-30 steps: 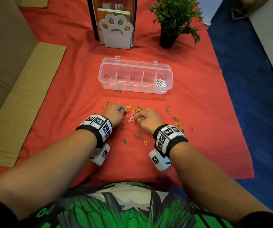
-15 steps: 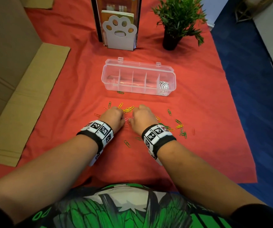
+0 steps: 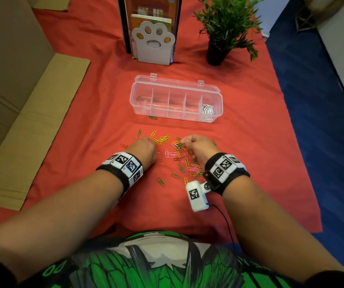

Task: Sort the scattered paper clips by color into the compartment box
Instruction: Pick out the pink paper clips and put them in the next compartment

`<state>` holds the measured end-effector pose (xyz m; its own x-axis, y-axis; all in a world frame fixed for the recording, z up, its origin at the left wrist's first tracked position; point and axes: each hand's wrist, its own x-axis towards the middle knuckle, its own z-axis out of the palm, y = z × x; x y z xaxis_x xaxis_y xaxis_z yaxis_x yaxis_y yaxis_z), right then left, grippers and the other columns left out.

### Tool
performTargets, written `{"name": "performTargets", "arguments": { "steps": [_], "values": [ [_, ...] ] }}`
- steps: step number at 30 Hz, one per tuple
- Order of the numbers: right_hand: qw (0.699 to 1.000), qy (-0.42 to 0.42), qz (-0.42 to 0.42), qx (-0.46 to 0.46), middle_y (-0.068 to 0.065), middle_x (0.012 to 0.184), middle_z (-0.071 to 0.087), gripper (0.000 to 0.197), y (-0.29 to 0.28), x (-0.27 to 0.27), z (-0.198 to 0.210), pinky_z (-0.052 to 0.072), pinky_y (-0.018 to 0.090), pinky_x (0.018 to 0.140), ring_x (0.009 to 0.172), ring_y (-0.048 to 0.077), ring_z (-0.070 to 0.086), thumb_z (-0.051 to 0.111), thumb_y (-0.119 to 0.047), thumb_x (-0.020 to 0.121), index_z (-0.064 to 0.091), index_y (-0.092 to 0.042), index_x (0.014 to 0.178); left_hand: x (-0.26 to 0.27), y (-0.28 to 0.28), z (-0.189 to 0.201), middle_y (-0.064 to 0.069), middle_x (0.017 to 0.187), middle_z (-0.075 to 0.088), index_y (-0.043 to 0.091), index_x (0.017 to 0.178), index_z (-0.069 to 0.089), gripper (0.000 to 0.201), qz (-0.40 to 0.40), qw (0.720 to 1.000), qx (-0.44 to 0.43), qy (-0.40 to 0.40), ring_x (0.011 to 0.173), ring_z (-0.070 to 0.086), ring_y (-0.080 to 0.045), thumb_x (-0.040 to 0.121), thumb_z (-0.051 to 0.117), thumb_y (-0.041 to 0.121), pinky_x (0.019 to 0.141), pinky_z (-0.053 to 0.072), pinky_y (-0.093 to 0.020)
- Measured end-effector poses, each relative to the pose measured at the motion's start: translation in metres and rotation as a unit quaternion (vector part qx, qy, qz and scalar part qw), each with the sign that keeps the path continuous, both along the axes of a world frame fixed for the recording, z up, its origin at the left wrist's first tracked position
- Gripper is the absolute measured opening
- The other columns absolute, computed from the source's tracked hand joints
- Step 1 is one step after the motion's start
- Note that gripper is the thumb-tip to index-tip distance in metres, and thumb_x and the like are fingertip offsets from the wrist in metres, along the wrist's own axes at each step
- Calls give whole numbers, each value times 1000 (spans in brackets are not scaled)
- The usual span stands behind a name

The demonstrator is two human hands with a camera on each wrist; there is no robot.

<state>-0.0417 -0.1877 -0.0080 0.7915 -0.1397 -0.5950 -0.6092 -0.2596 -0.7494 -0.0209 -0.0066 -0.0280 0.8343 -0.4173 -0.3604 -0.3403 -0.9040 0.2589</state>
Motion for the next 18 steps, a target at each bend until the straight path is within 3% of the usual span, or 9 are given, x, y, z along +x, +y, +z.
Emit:
{"name": "performTargets", "arguments": {
  "steps": [3, 5, 7, 9, 11, 13, 15, 17, 18],
  "values": [
    [973, 39, -110, 199, 1, 66, 49, 24, -8, -6, 8, 25, 19, 45, 49, 7, 38, 38, -4, 94, 56, -13, 80, 1, -2, 2, -18, 99, 63, 5, 91, 62, 17, 53, 994, -93, 19, 95, 59, -33, 86, 49, 14, 83, 44, -35],
    [956, 49, -129, 259, 2, 67, 52, 22, -13, -10, 11, 30, 19, 45, 48, 7, 46, 38, -7, 95, 56, -11, 83, 2, -4, 6, -10, 86, 63, 9, 90, 60, 8, 128, 972, -189, 60, 82, 57, -26, 87, 54, 13, 72, 41, -28],
    [947, 65, -136, 284, -1, 61, 50, 23, -16, -14, 12, 34, 18, 43, 48, 8, 48, 39, -13, 95, 57, -11, 80, 4, -8, 11, 1, 70, 52, 15, 94, 55, 8, 226, 918, -294, 143, 61, 49, -16, 88, 55, 10, 55, 37, -21],
    [950, 66, -144, 268, -2, 57, 43, 25, -17, -16, 11, 35, 17, 40, 49, 10, 44, 41, -15, 95, 55, -11, 75, 4, -13, 18, 2, 62, 44, 16, 95, 56, 17, 329, 825, -385, 252, 45, 40, -8, 88, 48, 3, 42, 33, -16],
    [977, 45, -101, 185, -2, 63, 45, 24, -18, -19, 8, 32, 15, 37, 51, 9, 39, 43, -7, 94, 54, -12, 73, 4, -15, 27, 1, 61, 42, 15, 81, 57, 24, 396, 729, -442, 340, 43, 40, -6, 87, 39, 0, 38, 36, -14],
    [999, 34, 11, 26, -4, 69, 54, 23, -16, -22, 5, 31, 15, 39, 52, 7, 40, 48, -8, 91, 55, -18, 71, 4, -14, 34, -1, 63, 42, 12, 72, 55, 27, 426, 647, -491, 397, 41, 46, -7, 84, 33, 2, 40, 42, -14],
    [984, 22, 115, -137, -8, 66, 54, 23, -11, -25, 5, 38, 20, 51, 60, 12, 50, 55, -15, 87, 55, -22, 65, 6, -13, 37, -3, 61, 47, 10, 70, 54, 25, 455, 586, -520, 423, 39, 51, -9, 84, 34, 4, 41, 45, -15],
    [938, -14, 205, -280, -2, 73, 58, 20, -5, -28, 4, 43, 24, 67, 78, 21, 58, 54, -18, 87, 61, -19, 68, 5, -15, 36, 1, 53, 54, 11, 71, 55, 24, 467, 580, -511, 430, 37, 51, -7, 89, 40, 13, 39, 45, -14],
    [910, -41, 239, -337, 6, 86, 61, 16, -1, -29, 2, 45, 28, 75, 88, 26, 59, 53, -18, 87, 65, -12, 78, 5, -18, 33, 4, 48, 53, 13, 70, 56, 24, 459, 615, -490, 413, 36, 49, -5, 91, 46, 18, 37, 43, -13]
  ]
}}
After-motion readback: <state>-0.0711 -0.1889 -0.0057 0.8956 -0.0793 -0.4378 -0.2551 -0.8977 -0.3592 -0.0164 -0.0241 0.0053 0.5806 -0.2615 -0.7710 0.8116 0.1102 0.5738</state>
